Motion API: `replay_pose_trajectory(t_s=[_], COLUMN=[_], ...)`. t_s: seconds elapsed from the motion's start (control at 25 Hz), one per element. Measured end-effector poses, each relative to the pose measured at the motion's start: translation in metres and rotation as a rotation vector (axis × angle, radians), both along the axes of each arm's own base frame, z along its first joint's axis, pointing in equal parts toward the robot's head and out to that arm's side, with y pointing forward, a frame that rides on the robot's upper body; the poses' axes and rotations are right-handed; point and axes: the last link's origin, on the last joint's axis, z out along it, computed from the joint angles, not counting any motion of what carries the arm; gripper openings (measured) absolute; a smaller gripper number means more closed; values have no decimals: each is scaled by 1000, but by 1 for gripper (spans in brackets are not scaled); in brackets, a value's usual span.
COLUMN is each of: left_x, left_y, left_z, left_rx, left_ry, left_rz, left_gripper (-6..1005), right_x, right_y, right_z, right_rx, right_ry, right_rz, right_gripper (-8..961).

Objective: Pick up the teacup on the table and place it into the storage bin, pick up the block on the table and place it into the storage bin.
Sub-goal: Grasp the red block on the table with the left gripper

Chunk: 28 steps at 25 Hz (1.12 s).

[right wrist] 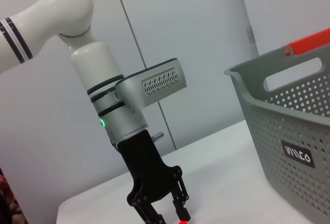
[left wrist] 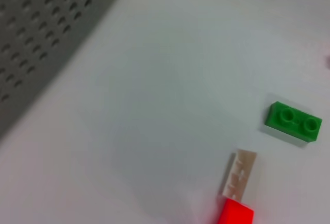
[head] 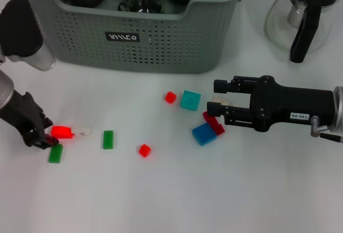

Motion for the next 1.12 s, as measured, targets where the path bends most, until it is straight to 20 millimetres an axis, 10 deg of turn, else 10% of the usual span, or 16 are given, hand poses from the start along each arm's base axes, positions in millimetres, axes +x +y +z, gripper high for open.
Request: replay_pose_trajectory(t_s=[1.12], left_x=[7], left_y=[2], left_z=[-8], left_rx=[-11], left_ry=[-2], left_rz=[-17], left_gripper=[424], right_x=[0], right_y=[1], right_z=[0], right_rx=[4], right_ry=[-4], right_rz=[0], right_gripper=[641])
